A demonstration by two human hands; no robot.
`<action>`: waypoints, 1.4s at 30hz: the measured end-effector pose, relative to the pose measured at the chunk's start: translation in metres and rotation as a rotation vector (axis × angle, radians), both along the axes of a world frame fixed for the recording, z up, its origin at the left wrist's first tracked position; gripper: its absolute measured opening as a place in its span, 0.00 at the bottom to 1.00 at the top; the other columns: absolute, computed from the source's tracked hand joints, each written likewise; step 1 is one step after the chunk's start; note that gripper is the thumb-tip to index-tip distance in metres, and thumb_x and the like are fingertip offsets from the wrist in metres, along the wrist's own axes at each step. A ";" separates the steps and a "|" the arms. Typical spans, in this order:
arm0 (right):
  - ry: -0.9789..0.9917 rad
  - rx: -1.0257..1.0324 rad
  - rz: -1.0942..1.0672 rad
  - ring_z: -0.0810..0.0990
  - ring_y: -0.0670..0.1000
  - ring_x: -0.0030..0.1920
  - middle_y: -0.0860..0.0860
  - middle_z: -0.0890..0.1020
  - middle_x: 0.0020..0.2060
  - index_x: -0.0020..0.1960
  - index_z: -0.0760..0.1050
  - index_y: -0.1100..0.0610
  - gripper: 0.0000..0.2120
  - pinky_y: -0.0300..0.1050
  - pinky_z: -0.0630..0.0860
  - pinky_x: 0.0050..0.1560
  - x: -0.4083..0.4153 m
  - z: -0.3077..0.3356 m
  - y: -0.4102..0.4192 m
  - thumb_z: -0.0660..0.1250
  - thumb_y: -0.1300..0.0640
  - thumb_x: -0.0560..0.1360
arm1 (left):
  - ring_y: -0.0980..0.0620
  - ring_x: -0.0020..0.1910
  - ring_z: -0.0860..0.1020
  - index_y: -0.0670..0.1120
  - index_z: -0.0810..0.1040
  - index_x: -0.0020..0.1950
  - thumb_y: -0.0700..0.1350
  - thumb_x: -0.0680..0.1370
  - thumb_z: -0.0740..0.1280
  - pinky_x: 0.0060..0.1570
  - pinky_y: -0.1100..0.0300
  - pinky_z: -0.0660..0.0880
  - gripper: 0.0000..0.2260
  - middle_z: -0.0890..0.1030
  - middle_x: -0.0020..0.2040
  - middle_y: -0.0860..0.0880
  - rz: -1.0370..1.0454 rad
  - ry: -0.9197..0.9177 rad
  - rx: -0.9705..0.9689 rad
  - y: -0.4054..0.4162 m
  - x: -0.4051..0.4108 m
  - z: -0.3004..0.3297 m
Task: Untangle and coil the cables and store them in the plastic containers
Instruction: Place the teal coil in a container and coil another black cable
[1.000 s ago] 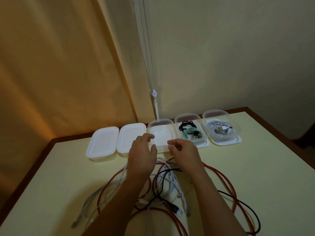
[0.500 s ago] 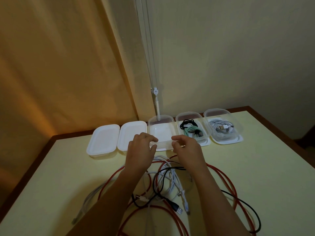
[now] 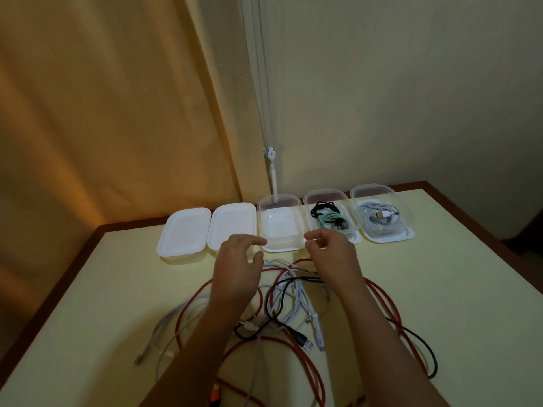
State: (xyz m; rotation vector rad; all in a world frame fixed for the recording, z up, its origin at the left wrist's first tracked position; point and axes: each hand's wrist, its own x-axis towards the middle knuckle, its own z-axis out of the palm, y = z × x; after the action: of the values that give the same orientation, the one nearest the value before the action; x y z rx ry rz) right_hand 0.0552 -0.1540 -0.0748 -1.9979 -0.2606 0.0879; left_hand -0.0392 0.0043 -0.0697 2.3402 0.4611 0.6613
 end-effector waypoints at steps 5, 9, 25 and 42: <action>0.010 -0.222 0.097 0.78 0.52 0.57 0.49 0.84 0.49 0.56 0.83 0.48 0.09 0.48 0.77 0.54 -0.023 -0.008 -0.005 0.68 0.53 0.77 | 0.57 0.51 0.79 0.51 0.81 0.51 0.38 0.77 0.67 0.54 0.62 0.75 0.09 0.82 0.49 0.54 -0.020 -0.129 -0.059 -0.015 -0.054 -0.018; -0.048 -0.410 0.179 0.67 0.54 0.62 0.49 0.84 0.51 0.60 0.82 0.44 0.12 0.50 0.72 0.57 -0.037 -0.014 -0.015 0.69 0.52 0.78 | 0.55 0.51 0.79 0.46 0.83 0.52 0.45 0.75 0.64 0.54 0.57 0.76 0.10 0.82 0.49 0.53 -0.050 -0.147 -0.051 -0.022 -0.067 -0.032; -0.328 -0.133 0.088 0.77 0.39 0.43 0.43 0.82 0.45 0.46 0.82 0.48 0.07 0.34 0.72 0.44 -0.048 0.006 0.000 0.71 0.60 0.77 | 0.52 0.64 0.71 0.56 0.75 0.66 0.57 0.76 0.69 0.67 0.51 0.66 0.18 0.77 0.62 0.57 -0.001 0.184 0.085 -0.025 -0.053 -0.025; -0.210 -0.321 -0.032 0.80 0.47 0.43 0.48 0.85 0.46 0.51 0.84 0.53 0.10 0.42 0.74 0.42 -0.024 -0.015 -0.030 0.66 0.62 0.79 | 0.49 0.55 0.74 0.46 0.80 0.59 0.51 0.76 0.64 0.54 0.50 0.72 0.15 0.80 0.56 0.48 0.055 -0.124 0.088 0.021 -0.058 -0.032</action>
State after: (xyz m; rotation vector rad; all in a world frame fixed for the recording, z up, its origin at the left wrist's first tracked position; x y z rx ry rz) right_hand 0.0309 -0.1842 -0.0902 -2.3329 -0.3678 -0.1080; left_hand -0.0973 0.0258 -0.1015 2.3586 0.4502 0.8637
